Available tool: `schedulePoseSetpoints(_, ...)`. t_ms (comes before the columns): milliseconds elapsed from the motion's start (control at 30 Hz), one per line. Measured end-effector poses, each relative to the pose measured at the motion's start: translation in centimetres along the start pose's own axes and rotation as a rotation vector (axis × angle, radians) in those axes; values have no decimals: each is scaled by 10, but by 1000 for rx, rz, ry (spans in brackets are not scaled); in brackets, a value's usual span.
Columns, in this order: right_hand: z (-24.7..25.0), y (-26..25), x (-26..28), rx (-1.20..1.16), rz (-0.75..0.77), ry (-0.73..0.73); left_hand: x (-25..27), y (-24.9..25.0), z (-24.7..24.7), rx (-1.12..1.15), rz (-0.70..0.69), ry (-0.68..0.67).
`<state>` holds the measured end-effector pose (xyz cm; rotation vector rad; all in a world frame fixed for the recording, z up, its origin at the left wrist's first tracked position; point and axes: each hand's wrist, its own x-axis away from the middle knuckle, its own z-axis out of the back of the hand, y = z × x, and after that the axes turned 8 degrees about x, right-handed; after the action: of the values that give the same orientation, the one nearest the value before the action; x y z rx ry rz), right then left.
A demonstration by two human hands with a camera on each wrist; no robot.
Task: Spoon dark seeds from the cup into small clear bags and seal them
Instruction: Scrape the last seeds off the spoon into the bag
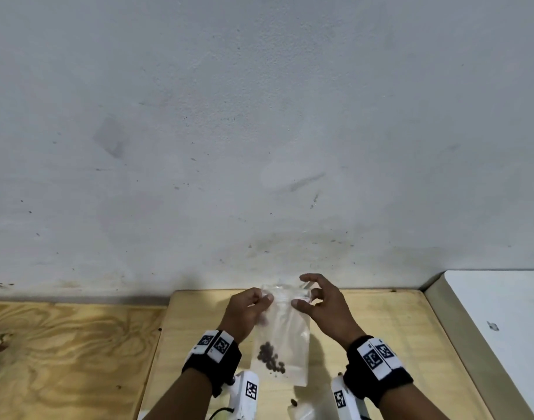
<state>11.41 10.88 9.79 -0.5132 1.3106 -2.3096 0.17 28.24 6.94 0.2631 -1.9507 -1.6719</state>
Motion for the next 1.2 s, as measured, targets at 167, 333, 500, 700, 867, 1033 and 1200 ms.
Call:
schedulePoseSetpoints(167, -4, -12, 18, -210, -274, -96, 10, -5, 1, 10, 14, -66)
schedulePoseSetpoints(333, -7, -15, 35, -207, -321, -133, 24, -4, 0, 68, 1, -75)
schedulePoseSetpoints(500, -3, -18, 52, -289, -322, -63, 39, 3, 1, 107, 10, -30)
schedulePoseSetpoints(700, 14, -15, 77, -346, -325, -51, 62, 6, -8, 167, 7, 4)
schedulePoseSetpoints(867, 24, -5, 97, -423, -382, 63, 95, 4, -31, 164, -27, -14)
schedulePoseSetpoints(1033, 29, 7, 130, -427, -396, 150, 140, -16, -46, 53, -85, -64)
schedulePoseSetpoints(1200, 5, 24, 181, -140, -189, -83, 189, -41, -37, 89, -26, 181)
